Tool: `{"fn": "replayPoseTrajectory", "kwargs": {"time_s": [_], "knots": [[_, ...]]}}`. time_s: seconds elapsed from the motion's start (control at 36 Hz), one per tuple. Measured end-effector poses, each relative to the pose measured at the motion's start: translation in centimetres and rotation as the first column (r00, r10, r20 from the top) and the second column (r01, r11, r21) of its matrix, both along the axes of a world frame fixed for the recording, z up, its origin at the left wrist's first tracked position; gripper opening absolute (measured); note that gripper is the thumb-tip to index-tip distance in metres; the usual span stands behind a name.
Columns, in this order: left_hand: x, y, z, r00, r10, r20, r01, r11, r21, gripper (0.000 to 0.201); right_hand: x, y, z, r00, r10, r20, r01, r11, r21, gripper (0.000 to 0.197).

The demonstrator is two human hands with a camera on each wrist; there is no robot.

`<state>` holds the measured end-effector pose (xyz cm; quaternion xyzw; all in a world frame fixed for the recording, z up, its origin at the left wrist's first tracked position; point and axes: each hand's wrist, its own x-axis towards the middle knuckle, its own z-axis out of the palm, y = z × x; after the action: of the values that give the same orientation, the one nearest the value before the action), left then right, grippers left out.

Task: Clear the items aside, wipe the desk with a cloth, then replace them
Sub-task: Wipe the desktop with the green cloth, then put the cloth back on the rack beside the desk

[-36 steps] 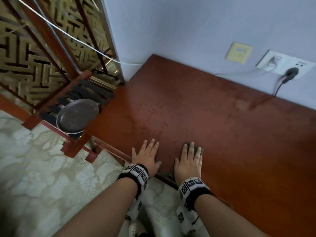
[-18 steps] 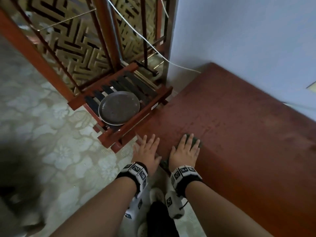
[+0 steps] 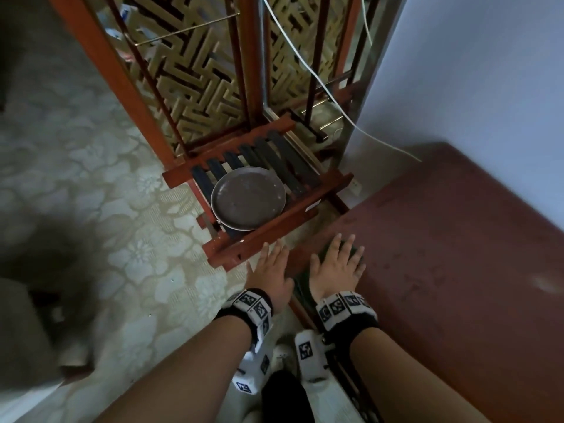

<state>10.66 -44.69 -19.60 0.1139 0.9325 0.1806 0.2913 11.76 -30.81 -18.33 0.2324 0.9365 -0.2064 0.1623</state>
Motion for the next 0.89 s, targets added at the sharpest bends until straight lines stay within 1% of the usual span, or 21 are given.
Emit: {"fn": "replayPoseTrajectory", "kwargs": {"time_s": [0.06,0.11,0.14,0.22,0.28,0.33,0.36,0.39,0.47,0.56,0.61,0.67,0.72,0.78,0.83,0.89], "knots": [[0.0,0.7,0.3,0.998,0.057,0.034,-0.059,0.995,0.077,0.073,-0.4,2.7,1.0,0.993,0.088,-0.079,-0.092,0.994,-0.055,0.061],[-0.1,1.3,0.5,0.995,0.097,0.028,-0.099,0.986,0.133,0.073,-1.2,5.6,1.8,0.955,0.269,-0.126,-0.277,0.96,-0.048,0.059],[-0.2,1.5,0.6,0.994,0.11,0.012,-0.111,0.982,0.154,0.073,-1.8,6.9,2.1,0.919,0.375,-0.119,-0.382,0.923,-0.043,0.062],[-0.6,2.4,0.8,0.993,0.113,-0.038,-0.104,0.977,0.184,0.075,-4.0,9.5,2.6,0.767,0.641,-0.029,-0.642,0.765,-0.053,0.081],[-0.8,3.1,0.7,0.998,0.064,-0.03,-0.059,0.988,0.139,0.086,-5.2,9.8,2.6,0.632,0.773,0.055,-0.774,0.633,0.002,0.093],[-1.2,3.6,0.2,1.0,0.003,0.024,-0.005,0.998,0.056,0.104,-6.2,9.5,2.2,0.518,0.842,0.146,-0.855,0.515,0.062,0.101],[-1.5,3.6,-0.1,0.999,-0.018,0.046,0.018,1.0,0.015,0.112,-6.6,9.3,2.0,0.487,0.856,0.175,-0.873,0.48,0.08,0.103],[-1.8,3.5,-0.4,0.998,-0.029,0.058,0.03,0.999,-0.013,0.117,-7.0,9.1,1.9,0.471,0.862,0.187,-0.882,0.463,0.087,0.105],[-2.9,2.6,-0.2,0.999,-0.019,0.043,0.02,0.999,-0.041,0.118,-8.0,8.6,1.7,0.477,0.866,0.152,-0.879,0.472,0.066,0.107],[-4.6,1.5,0.0,0.998,0.044,0.045,-0.04,0.997,-0.071,0.116,-9.4,7.7,1.7,0.514,0.844,0.154,-0.856,0.517,0.018,0.101],[-5.5,1.0,-0.1,0.993,0.091,0.072,-0.086,0.994,-0.065,0.116,-10.5,7.1,1.7,0.53,0.824,0.198,-0.84,0.543,-0.011,0.092],[-6.0,0.8,-0.1,0.982,0.15,0.115,-0.15,0.989,-0.01,0.11,-11.6,6.5,1.8,0.506,0.827,0.246,-0.849,0.527,-0.026,0.079],[-6.4,0.6,0.0,0.954,0.23,0.193,-0.242,0.969,0.043,0.094,-12.5,6.1,2.1,0.485,0.834,0.263,-0.86,0.51,-0.031,0.067],[-6.8,0.4,-0.1,0.94,0.236,0.247,-0.254,0.966,0.04,0.071,-13.2,5.9,2.2,0.486,0.83,0.273,-0.858,0.513,-0.033,0.06],[-7.4,0.2,-0.3,0.943,0.215,0.255,-0.231,0.973,0.032,0.053,-13.7,5.8,2.1,0.507,0.817,0.276,-0.845,0.533,-0.026,0.064],[-8.1,0.1,-0.3,0.94,0.218,0.262,-0.235,0.971,0.037,0.048,-14.5,5.6,2.2,0.528,0.8,0.283,-0.834,0.552,-0.003,0.069]]}}
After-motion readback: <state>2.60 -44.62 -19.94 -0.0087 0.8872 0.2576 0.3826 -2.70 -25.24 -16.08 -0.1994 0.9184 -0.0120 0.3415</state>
